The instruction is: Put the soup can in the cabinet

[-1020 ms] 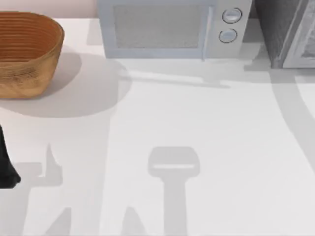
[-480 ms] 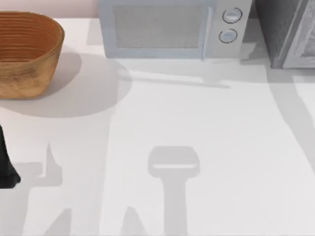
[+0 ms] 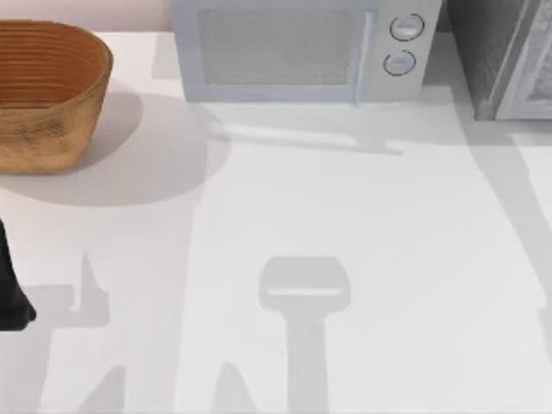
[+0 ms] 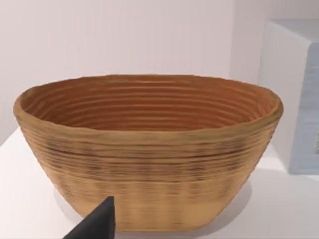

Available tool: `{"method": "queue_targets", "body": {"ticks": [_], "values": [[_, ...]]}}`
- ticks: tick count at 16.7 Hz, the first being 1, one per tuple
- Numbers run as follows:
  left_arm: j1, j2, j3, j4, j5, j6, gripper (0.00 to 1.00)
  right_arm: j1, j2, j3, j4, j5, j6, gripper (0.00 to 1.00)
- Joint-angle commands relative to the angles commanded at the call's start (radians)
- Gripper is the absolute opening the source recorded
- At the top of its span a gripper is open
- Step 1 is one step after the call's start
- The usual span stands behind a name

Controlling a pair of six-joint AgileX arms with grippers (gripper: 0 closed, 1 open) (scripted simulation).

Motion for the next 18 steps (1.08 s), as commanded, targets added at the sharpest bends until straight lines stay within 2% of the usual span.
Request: {"method": "queue_targets", "body": {"ticks": [6, 10, 17, 18], "values": [[0.000, 0.000, 0.000, 0.000, 0.000, 0.000, 1.00, -0.038, 0.325, 0.451, -0.114, -0.028, -0.003, 0.00], [0.000, 0.000, 0.000, 0.000, 0.000, 0.000, 1.00, -0.060, 0.484, 0.667, -0.167, -0.043, -0.004, 0.00], [0.000, 0.000, 0.000, 0.000, 0.000, 0.000, 1.00, -0.067, 0.527, 0.724, -0.181, -0.048, -0.003, 0.00], [0.000, 0.000, 0.000, 0.000, 0.000, 0.000, 1.00, -0.067, 0.527, 0.724, -0.181, -0.048, -0.003, 0.08]]}}
